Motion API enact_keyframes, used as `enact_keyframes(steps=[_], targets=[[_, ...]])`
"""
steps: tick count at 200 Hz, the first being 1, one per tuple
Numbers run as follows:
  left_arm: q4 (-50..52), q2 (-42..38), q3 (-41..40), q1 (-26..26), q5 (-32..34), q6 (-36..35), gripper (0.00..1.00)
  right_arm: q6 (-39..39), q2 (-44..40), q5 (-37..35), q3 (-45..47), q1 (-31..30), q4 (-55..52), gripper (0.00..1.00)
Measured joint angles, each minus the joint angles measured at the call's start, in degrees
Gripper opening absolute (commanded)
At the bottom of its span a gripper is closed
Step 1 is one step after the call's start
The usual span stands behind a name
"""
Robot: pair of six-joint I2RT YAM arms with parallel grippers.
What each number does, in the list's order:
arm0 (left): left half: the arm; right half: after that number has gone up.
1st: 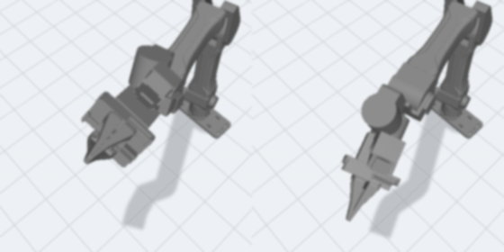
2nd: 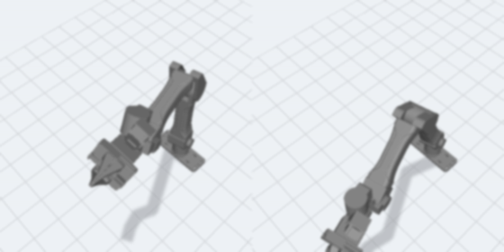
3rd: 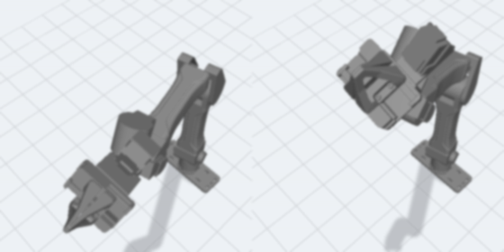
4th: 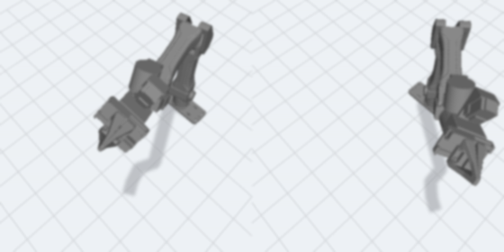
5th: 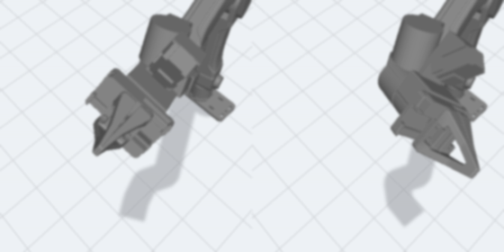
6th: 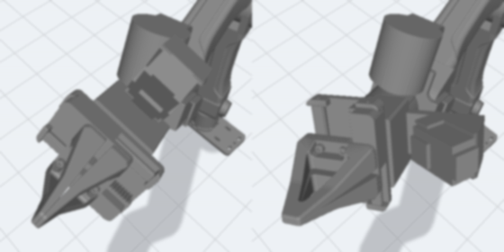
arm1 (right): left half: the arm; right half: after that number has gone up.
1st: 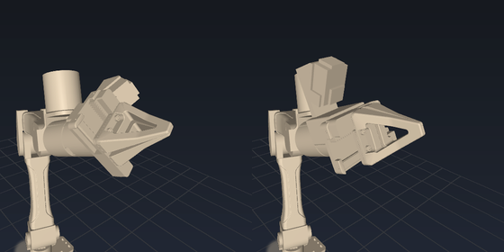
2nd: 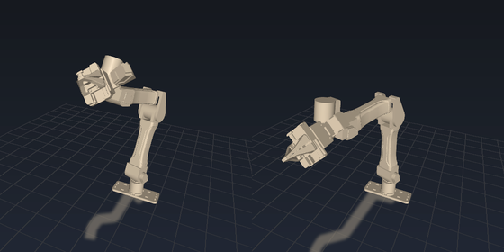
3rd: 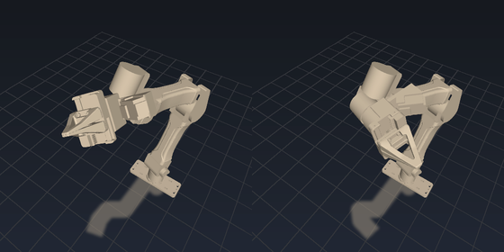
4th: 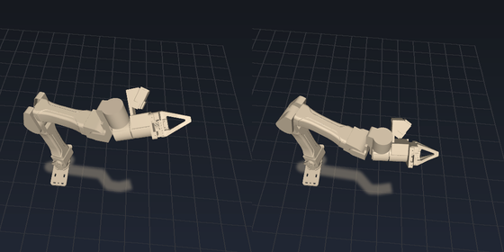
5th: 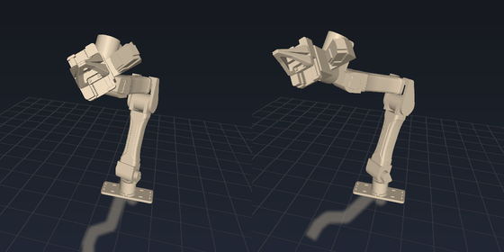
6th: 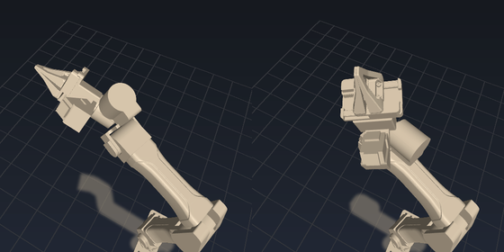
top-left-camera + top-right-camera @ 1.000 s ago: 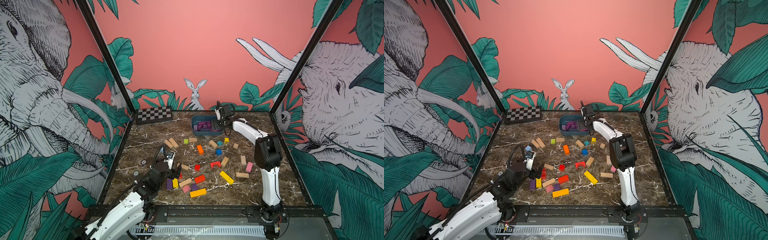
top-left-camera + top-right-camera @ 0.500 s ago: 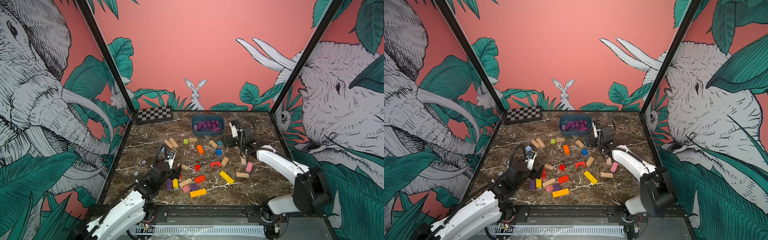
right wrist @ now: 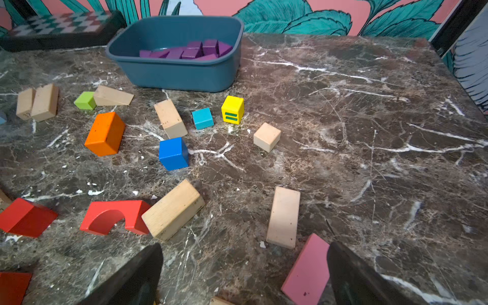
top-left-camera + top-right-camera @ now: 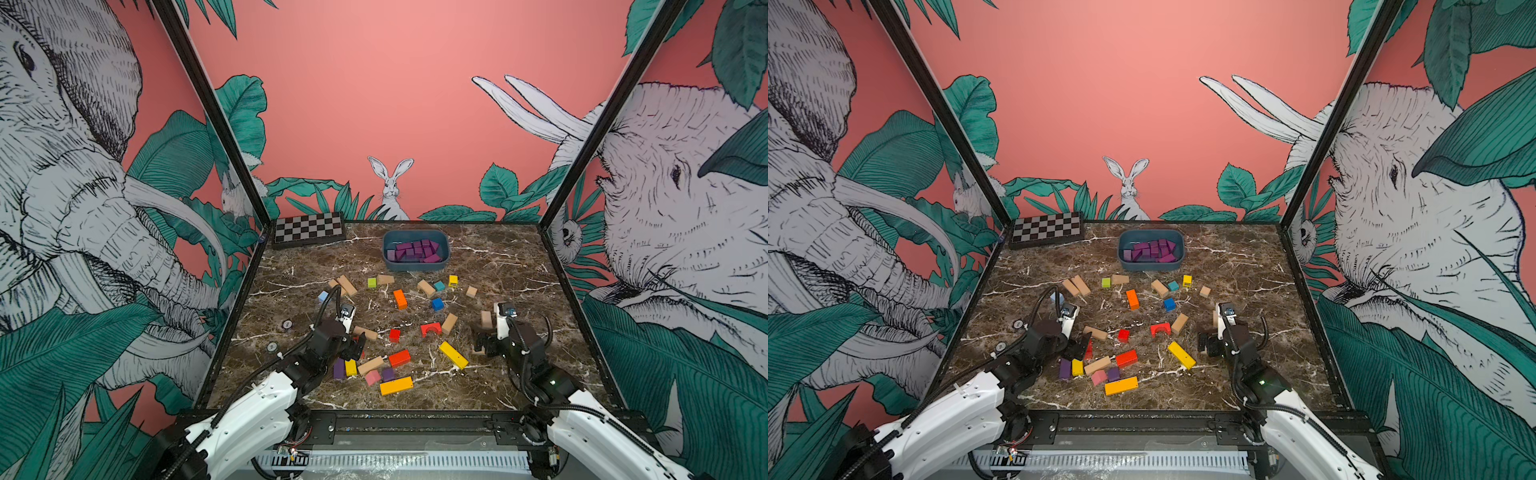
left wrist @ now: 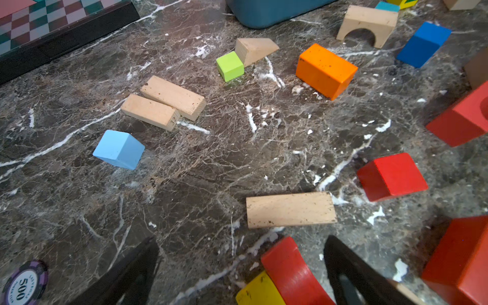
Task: Pick purple bricks into the storage bin
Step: Pick up the building block from the center of the board.
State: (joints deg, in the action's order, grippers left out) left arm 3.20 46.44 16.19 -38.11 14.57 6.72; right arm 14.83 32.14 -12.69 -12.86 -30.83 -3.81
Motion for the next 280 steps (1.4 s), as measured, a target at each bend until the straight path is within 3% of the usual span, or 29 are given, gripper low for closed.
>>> enact_keyframes(steps=[52,111,163,187,225,280], targets=[[17.42,-0.94,12.66,0.00,-0.72,10.08,0.99,-0.02,-1.40,0.07,1.22,-0.17,0.31,0.99],[34.49,-16.04,10.78,-0.79,-3.34,23.93,0.99,-0.24,2.71,1.60,1.22,-0.20,1.86,0.99],[40.26,-5.33,10.78,-1.36,-1.86,30.14,0.98,-0.26,-1.18,1.92,1.25,-0.20,1.86,0.99],[40.59,-1.46,10.73,-1.40,-1.73,31.63,0.91,-0.26,-4.04,1.79,1.57,-0.20,1.86,0.99],[40.70,-1.01,7.93,-1.40,-1.77,33.99,0.80,-0.26,-4.85,1.64,1.60,-0.20,1.84,0.99],[41.44,-2.08,6.56,-1.40,-1.53,35.23,0.80,-0.26,-3.78,1.53,1.60,-0.20,1.86,0.99]])
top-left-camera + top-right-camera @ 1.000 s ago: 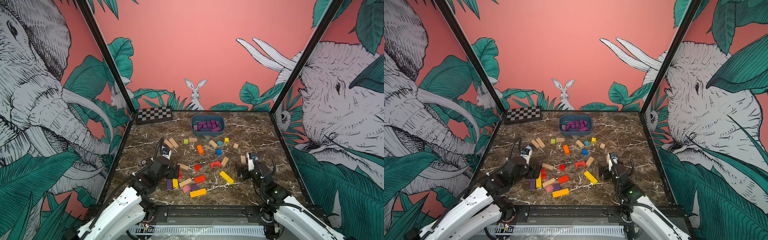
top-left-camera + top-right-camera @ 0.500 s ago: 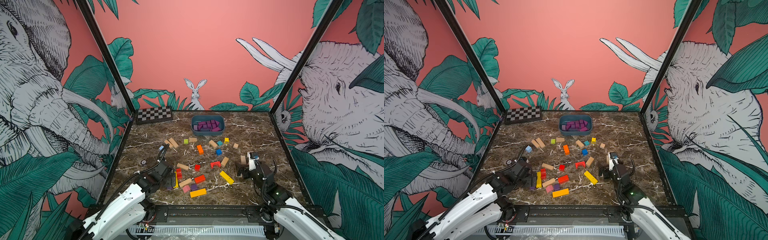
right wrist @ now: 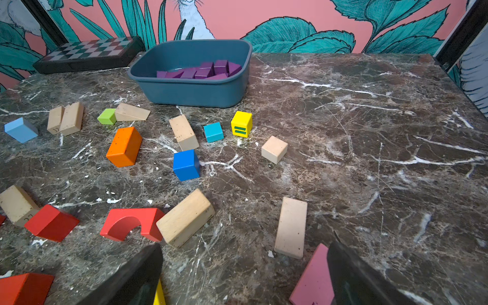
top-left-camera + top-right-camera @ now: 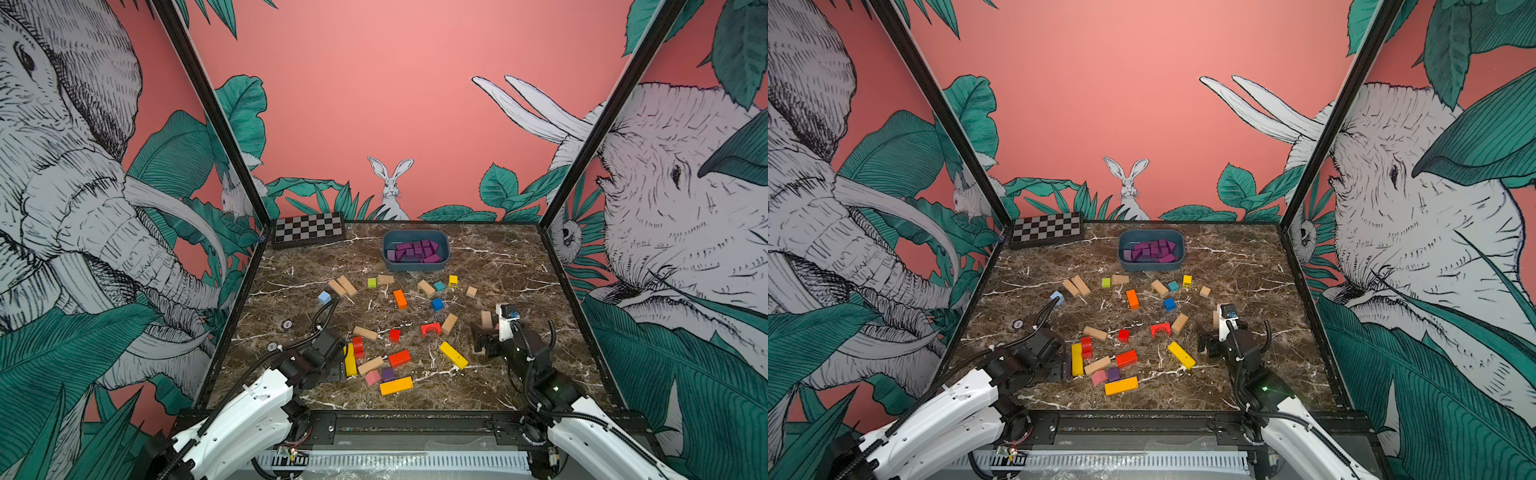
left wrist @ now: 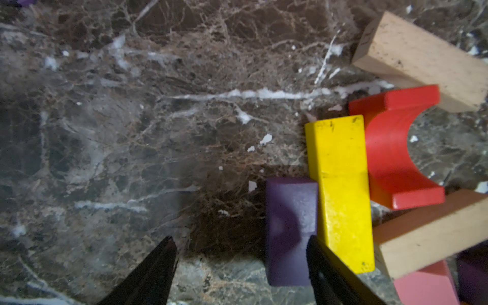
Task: Pick purple bricks into the storage bin
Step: Pick up the building block from the center of the board.
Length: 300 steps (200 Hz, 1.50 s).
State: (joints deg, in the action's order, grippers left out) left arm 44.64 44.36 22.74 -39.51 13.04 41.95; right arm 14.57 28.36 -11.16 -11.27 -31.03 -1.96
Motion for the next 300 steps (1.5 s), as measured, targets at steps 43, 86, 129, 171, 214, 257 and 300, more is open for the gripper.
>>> enact_keyframes(steps=[43,86,129,171,214,257,300], targets=[[-2.10,4.09,0.09,0.00,0.02,-0.09,0.81,0.00,1.55,0.00,0.00,0.00,0.00,0.99],[-5.57,11.76,1.05,-0.11,-0.44,-1.18,0.81,0.00,1.95,0.00,0.02,0.00,0.00,0.99],[-7.30,13.79,1.57,-0.11,-0.59,-1.70,0.80,0.00,1.97,0.00,0.00,0.00,0.02,0.99],[-9.03,14.64,1.66,-0.11,-1.36,-2.12,0.59,0.00,1.95,0.00,0.00,0.00,0.02,0.99],[-8.00,13.97,1.66,-0.11,-1.77,-2.40,0.40,0.00,2.01,0.00,0.02,0.00,0.02,0.99],[-3.23,10.10,2.60,-0.11,-1.57,-2.80,0.13,0.00,2.38,0.02,0.02,0.00,0.02,0.99],[1.75,5.07,8.33,-0.13,-1.27,-3.52,0.06,0.00,2.38,0.02,0.02,0.00,0.02,0.99]])
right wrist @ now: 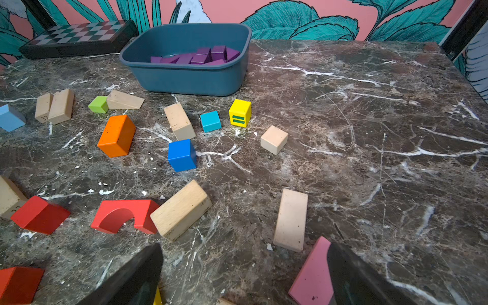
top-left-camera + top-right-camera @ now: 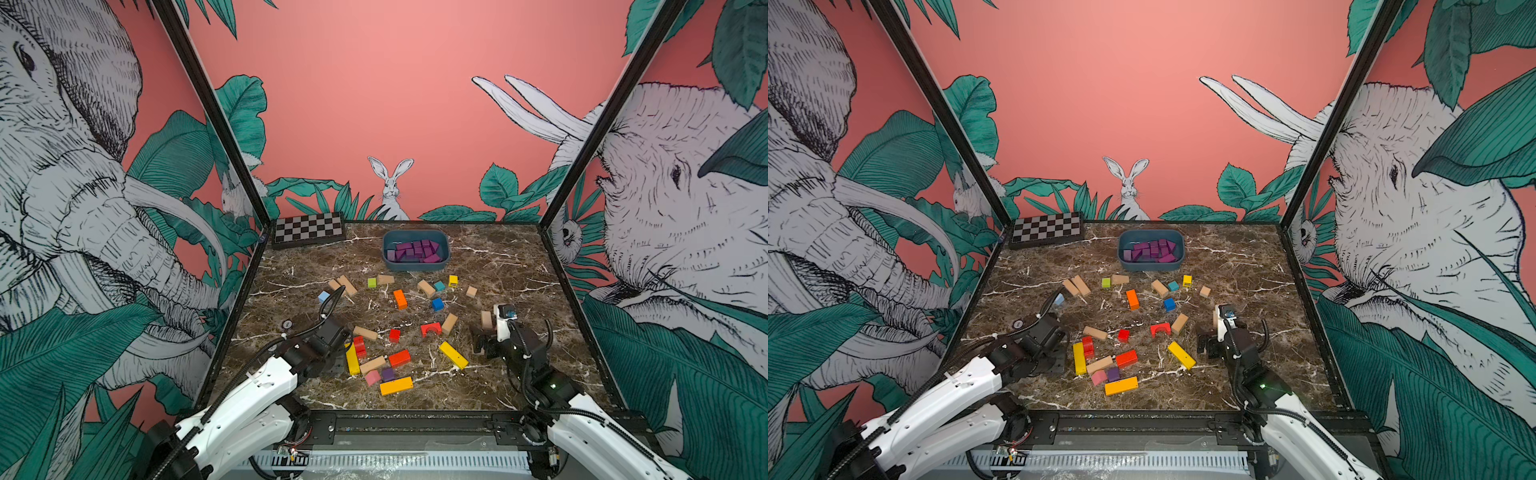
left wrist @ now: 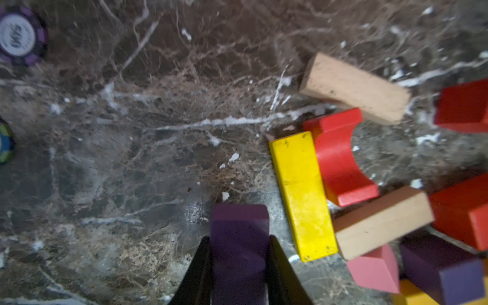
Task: Pick purple bricks into the storage bin
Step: Pick up the building block from the center of the board, then place the building block in the storage box.
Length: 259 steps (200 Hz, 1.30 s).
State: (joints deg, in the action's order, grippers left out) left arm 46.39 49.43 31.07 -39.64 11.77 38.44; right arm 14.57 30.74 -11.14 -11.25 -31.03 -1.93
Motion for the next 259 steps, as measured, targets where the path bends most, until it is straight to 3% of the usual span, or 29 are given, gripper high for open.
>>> enact_keyframes(steps=[28,54,120,184,237,259], targets=[[1.64,2.60,8.81,-1.66,1.44,-2.80,0.05,0.00,0.44,0.02,-0.02,0.00,0.13,0.99],[0.83,10.69,19.08,-2.01,3.43,-8.44,0.07,-0.02,2.01,0.15,-0.02,0.00,0.74,0.99],[-7.23,45.13,54.14,-2.01,3.45,-23.45,0.11,-0.57,7.63,1.33,-0.20,0.00,1.62,0.99],[-8.63,75.80,88.59,2.14,-1.60,-29.73,0.10,-0.70,-2.71,1.22,0.02,0.00,1.55,0.99],[-9.49,90.86,102.57,7.08,-0.50,-34.23,0.15,-0.87,0.15,1.46,0.07,0.00,1.49,0.99],[-10.51,94.38,105.57,7.28,-0.20,-35.50,0.25,-0.90,0.59,1.53,0.07,0.00,1.42,0.99]])
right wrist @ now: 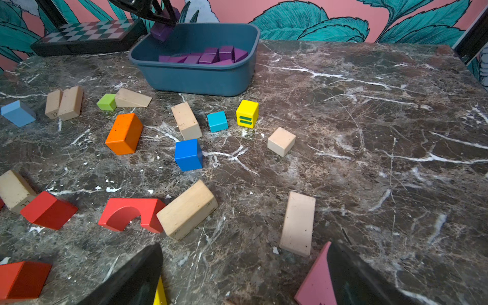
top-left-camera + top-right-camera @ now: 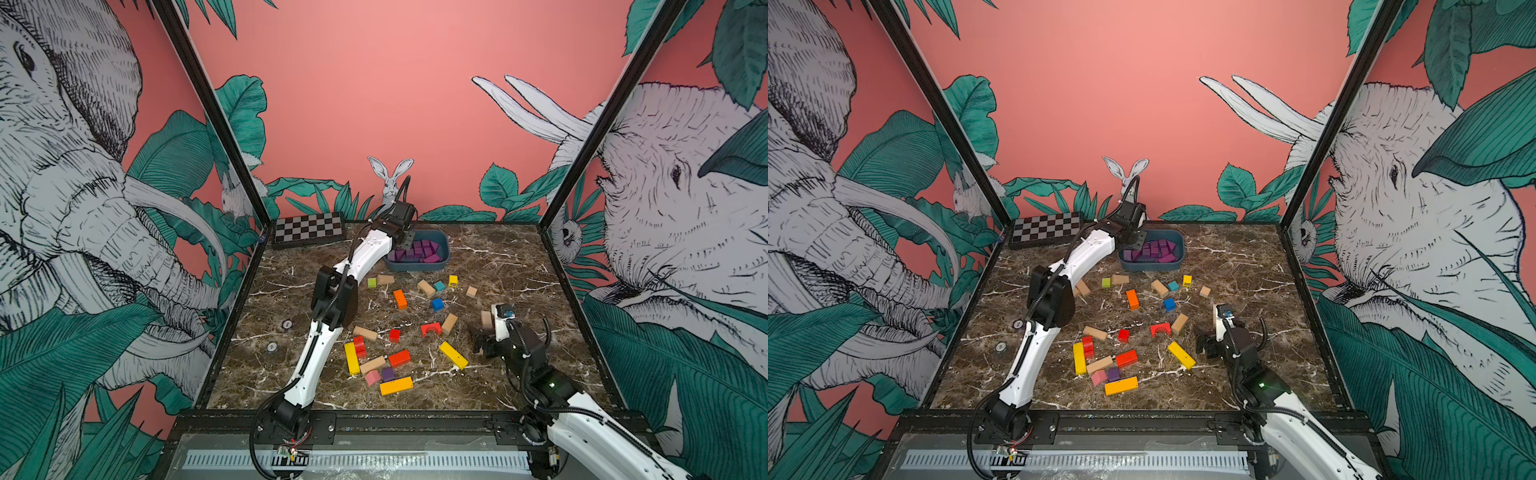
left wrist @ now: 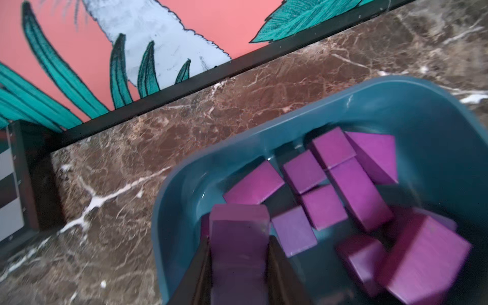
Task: Pick purple bricks into the storage bin
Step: Place the building block in the storage box.
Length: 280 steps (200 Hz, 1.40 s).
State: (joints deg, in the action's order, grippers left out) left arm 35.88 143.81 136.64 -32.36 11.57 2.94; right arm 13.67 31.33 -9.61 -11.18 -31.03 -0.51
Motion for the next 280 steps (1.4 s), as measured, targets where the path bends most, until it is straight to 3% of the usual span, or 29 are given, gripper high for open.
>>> enact_keyframes(steps=[12,62,116,161,174,220,255,280], targets=[[-0.79,1.07,0.31,0.00,0.09,-0.55,0.30,0.00,-0.15,0.00,0.00,0.00,0.04,0.99],[-3.28,2.80,0.31,0.00,1.03,-1.95,0.33,-0.09,-0.66,0.00,0.00,0.00,0.07,0.99],[-6.97,2.60,-0.13,0.00,2.54,-4.00,0.67,-0.17,-0.66,0.00,0.00,0.00,0.07,0.99],[-7.04,-0.81,-3.67,-0.48,3.82,-6.21,0.89,-0.17,-1.33,0.00,0.00,0.00,0.02,0.99],[-7.17,-3.85,-6.43,-1.01,4.70,-7.30,0.99,-0.17,-1.64,0.00,0.00,0.00,0.02,0.99],[-9.01,-25.94,-26.12,-6.14,9.14,-9.42,0.99,-0.17,-1.66,0.04,0.00,0.00,-0.02,0.99],[-10.75,-47.93,-47.95,-9.44,7.26,-0.94,0.99,-0.17,-0.94,0.46,0.00,0.00,0.04,0.99],[-9.60,-58.27,-61.83,-12.94,8.41,7.15,0.99,-0.20,-0.59,0.66,0.00,0.00,0.04,0.99]])
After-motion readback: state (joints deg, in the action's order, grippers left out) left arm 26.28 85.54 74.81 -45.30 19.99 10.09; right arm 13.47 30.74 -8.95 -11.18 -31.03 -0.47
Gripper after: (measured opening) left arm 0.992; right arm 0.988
